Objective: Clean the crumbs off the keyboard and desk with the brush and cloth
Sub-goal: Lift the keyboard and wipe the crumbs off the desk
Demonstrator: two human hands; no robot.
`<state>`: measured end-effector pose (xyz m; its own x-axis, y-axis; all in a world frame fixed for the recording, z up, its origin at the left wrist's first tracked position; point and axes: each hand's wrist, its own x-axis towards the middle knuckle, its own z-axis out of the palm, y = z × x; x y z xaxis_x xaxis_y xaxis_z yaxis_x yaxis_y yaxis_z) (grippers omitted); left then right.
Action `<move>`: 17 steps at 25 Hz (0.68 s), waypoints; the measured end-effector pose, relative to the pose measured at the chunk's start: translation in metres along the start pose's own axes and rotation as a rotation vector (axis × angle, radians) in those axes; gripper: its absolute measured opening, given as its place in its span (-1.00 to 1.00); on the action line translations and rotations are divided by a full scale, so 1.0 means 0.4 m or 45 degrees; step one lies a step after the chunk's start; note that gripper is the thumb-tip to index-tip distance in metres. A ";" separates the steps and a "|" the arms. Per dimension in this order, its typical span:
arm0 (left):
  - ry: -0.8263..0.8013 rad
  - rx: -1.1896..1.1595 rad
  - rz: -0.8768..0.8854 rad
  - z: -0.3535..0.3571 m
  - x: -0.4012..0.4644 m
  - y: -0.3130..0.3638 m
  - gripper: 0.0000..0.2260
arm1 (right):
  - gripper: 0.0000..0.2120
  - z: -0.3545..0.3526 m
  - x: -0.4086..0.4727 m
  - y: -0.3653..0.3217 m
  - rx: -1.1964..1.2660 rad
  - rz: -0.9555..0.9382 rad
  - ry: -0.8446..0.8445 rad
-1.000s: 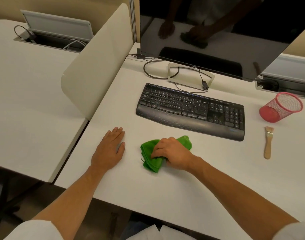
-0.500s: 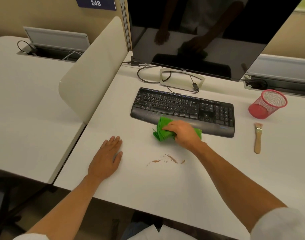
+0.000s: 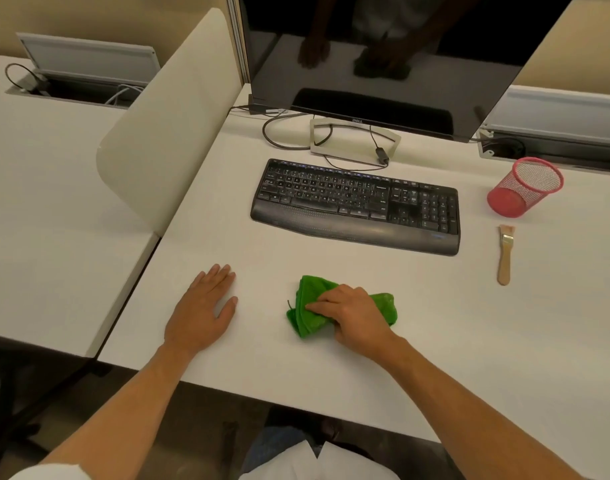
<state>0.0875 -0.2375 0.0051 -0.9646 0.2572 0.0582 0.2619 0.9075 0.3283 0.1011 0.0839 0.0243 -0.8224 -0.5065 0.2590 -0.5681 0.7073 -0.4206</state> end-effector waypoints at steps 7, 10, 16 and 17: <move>-0.054 -0.014 -0.030 0.006 0.000 -0.010 -0.39 | -0.64 -0.193 -0.035 0.157 -0.137 0.897 0.489; -0.061 -0.019 -0.028 0.002 0.003 -0.004 -0.37 | -0.60 -0.180 -0.114 0.182 -0.295 1.186 0.226; -0.114 0.018 0.008 -0.004 -0.001 -0.005 -0.35 | -0.54 -0.082 -0.077 0.059 -0.181 1.126 0.134; -0.129 0.029 0.009 -0.003 -0.001 -0.007 -0.35 | -0.54 -0.063 -0.067 0.033 -0.155 1.080 0.117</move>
<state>0.0870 -0.2406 0.0052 -0.9549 0.2950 -0.0353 0.2706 0.9126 0.3066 0.1146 0.1193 0.0339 -0.9664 0.2553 -0.0294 0.2447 0.8791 -0.4091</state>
